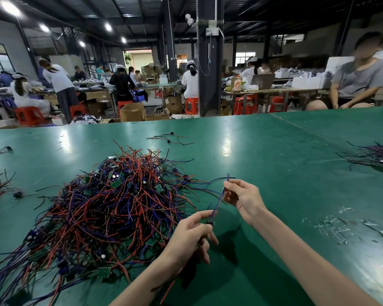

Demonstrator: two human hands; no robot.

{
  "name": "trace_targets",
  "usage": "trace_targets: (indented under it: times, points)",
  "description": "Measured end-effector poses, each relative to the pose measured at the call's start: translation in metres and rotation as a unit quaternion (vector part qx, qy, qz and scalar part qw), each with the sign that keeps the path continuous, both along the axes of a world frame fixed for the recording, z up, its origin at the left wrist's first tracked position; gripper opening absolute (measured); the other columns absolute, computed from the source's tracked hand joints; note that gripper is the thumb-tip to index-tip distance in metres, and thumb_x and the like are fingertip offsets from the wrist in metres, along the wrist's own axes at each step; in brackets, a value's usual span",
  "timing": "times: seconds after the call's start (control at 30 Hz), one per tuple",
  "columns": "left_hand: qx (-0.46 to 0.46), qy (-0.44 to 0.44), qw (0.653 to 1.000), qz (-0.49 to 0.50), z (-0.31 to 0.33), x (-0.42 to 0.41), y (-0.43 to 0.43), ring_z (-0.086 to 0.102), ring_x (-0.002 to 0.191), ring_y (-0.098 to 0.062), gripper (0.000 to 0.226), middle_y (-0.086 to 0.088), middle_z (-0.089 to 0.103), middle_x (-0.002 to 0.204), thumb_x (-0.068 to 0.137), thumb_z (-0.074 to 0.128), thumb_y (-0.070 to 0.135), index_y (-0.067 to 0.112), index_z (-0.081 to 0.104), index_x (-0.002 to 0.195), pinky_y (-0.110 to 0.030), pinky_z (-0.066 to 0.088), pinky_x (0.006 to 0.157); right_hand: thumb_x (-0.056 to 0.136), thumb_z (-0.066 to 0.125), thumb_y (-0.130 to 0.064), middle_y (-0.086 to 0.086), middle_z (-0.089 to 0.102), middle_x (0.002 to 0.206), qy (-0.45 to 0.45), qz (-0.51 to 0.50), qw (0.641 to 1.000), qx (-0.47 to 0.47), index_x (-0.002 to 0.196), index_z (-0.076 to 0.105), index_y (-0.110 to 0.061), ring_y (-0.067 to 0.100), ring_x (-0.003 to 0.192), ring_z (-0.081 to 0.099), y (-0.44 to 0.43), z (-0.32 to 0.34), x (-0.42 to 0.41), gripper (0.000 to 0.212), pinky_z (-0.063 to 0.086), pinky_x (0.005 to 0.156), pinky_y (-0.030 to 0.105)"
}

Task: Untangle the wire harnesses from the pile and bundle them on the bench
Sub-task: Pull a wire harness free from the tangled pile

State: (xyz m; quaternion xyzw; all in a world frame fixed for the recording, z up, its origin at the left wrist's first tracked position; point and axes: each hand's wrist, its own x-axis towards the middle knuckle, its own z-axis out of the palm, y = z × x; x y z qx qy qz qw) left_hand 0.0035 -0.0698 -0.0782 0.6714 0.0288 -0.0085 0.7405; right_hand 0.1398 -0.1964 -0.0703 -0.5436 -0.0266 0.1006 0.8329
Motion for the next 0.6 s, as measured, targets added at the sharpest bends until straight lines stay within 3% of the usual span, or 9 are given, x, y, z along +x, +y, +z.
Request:
trace_targets:
  times: [0.13, 0.27, 0.4, 0.5, 0.6]
  points:
    - [-0.022, 0.035, 0.999, 0.018, 0.0015, 0.0008, -0.0003, 0.042, 0.037, -0.014, 0.024, -0.012, 0.054, 0.059, 0.092, 0.043, -0.004, -0.002, 0.061, 0.107, -0.031, 0.052, 0.041, 0.084, 0.063, 0.005, 0.007, 0.058, 0.061, -0.043, -0.005, 0.998, -0.035, 0.080, 0.060, -0.005, 0.009, 0.042, 0.053, 0.0012, -0.0020, 0.0002, 0.011, 0.050, 0.047, 0.021]
    - [-0.035, 0.041, 0.998, 0.041, 0.0030, 0.0003, -0.0035, 0.048, 0.043, -0.018, 0.018, -0.009, 0.054, 0.060, 0.095, 0.055, 0.016, -0.001, 0.059, 0.093, -0.034, 0.054, 0.047, 0.081, 0.068, 0.003, 0.009, 0.059, 0.061, -0.055, -0.006, 0.998, -0.043, 0.080, 0.062, -0.003, 0.011, 0.044, 0.055, 0.0013, -0.0040, 0.0026, 0.008, 0.052, 0.050, 0.023]
    - [-0.046, 0.043, 0.996, 0.061, 0.0033, 0.0009, -0.0043, 0.058, 0.049, -0.021, 0.021, -0.016, 0.059, 0.065, 0.094, 0.055, 0.009, -0.003, 0.059, 0.078, -0.035, 0.057, 0.050, 0.083, 0.069, -0.004, 0.007, 0.059, 0.056, -0.050, 0.004, 0.997, -0.054, 0.077, 0.062, 0.001, 0.011, 0.042, 0.053, 0.0043, -0.0054, -0.0009, 0.010, 0.052, 0.047, 0.025]
    - [-0.060, 0.038, 0.996, 0.050, 0.0032, 0.0000, -0.0059, 0.059, 0.051, -0.020, 0.023, -0.016, 0.061, 0.066, 0.094, 0.053, 0.006, -0.004, 0.061, 0.075, -0.033, 0.056, 0.051, 0.085, 0.067, -0.007, 0.004, 0.055, 0.047, 0.002, -0.002, 0.999, -0.037, 0.068, 0.060, -0.001, 0.012, 0.038, 0.051, 0.0056, -0.0014, -0.0015, 0.020, 0.050, 0.043, 0.024]
    - [-0.071, 0.036, 0.996, 0.030, 0.0040, -0.0007, -0.0069, 0.056, 0.048, -0.017, 0.025, -0.014, 0.060, 0.064, 0.094, 0.054, 0.006, -0.002, 0.066, 0.074, -0.031, 0.055, 0.049, 0.087, 0.061, 0.001, 0.005, 0.055, 0.042, 0.138, 0.018, 0.989, 0.049, 0.066, 0.057, 0.002, 0.010, 0.034, 0.053, 0.0046, 0.0029, -0.0007, 0.022, 0.048, 0.037, 0.019]
